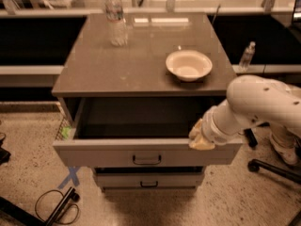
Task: Open top drawer
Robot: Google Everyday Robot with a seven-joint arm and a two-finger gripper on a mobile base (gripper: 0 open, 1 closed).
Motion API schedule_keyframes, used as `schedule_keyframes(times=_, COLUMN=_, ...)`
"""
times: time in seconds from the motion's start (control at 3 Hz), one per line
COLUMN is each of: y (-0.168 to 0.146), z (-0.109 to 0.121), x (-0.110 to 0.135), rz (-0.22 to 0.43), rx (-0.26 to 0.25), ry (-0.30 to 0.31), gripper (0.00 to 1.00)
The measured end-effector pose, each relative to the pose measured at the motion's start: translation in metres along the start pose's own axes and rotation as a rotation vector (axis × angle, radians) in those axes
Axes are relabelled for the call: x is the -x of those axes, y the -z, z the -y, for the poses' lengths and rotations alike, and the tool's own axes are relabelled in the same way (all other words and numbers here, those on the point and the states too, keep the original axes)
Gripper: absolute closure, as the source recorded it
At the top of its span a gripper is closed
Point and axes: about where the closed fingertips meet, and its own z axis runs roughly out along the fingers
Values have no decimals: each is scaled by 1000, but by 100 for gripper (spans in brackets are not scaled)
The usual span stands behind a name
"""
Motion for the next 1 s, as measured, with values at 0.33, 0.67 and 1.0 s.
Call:
schedule_keyframes(times=0.33, y=-1, z=0, x=0, rz=0, rx=0, ry=0, gripper=100)
schedule_keyframes(times=0.67, y=16, z=-33, x=-5, rz=0, rx=30, ry=-30, gripper=100)
schedule_keyframes(times=1.0, y=16, z=-33, x=-4, rz=0, rx=30, ry=-30, gripper=97)
